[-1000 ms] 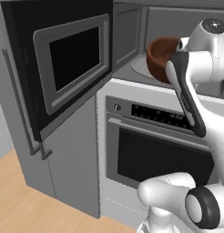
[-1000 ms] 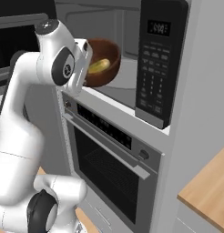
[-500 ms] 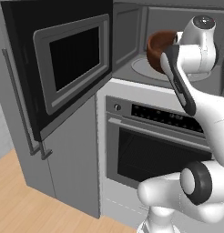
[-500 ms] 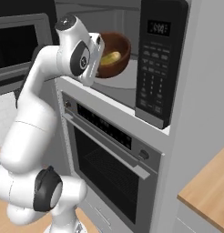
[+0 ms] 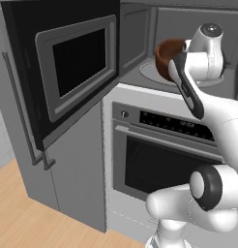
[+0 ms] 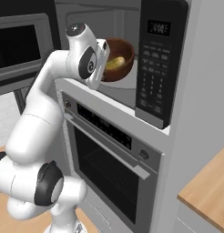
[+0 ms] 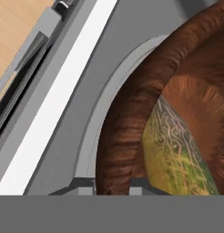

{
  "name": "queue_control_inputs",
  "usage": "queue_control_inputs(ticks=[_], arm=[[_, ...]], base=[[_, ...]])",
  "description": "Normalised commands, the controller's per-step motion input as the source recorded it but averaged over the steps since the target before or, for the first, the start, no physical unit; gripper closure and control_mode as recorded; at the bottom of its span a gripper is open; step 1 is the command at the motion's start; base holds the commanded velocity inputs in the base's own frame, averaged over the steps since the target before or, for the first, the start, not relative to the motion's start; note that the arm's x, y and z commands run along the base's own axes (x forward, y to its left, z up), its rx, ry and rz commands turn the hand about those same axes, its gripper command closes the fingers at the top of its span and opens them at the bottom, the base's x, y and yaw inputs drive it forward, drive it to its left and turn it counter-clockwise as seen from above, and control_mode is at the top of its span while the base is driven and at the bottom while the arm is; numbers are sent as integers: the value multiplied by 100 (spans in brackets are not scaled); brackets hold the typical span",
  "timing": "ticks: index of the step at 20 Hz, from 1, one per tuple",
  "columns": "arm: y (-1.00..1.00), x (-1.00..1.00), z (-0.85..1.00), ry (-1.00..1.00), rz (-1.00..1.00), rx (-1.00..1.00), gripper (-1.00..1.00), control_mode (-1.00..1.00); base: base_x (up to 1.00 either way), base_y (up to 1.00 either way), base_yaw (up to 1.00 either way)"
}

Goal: Pick the cucumber from the sink and place it in the bowl. Then pick the bowl and place it in the microwave. Then close the microwave door and press the start button.

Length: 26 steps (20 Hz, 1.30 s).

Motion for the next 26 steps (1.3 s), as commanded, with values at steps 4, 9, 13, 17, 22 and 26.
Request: queue_control_inputs(ticks=[4, 9, 13, 17, 22, 26], arm=[[-23, 10, -14, 0, 0, 0, 100, -100], [-22, 34, -14, 0, 0, 0, 100, -100], [-9, 51, -31, 0, 0, 0, 100, -100], [0, 44, -24, 0, 0, 0, -100, -100], [0, 22, -17, -16, 0, -1, -100, -100], [7, -15, -24, -59, 0, -13, -100, -100]], base=[[0, 0, 0], [0, 0, 0], [0, 0, 0], [0, 0, 0], [0, 0, 0], [0, 0, 0]])
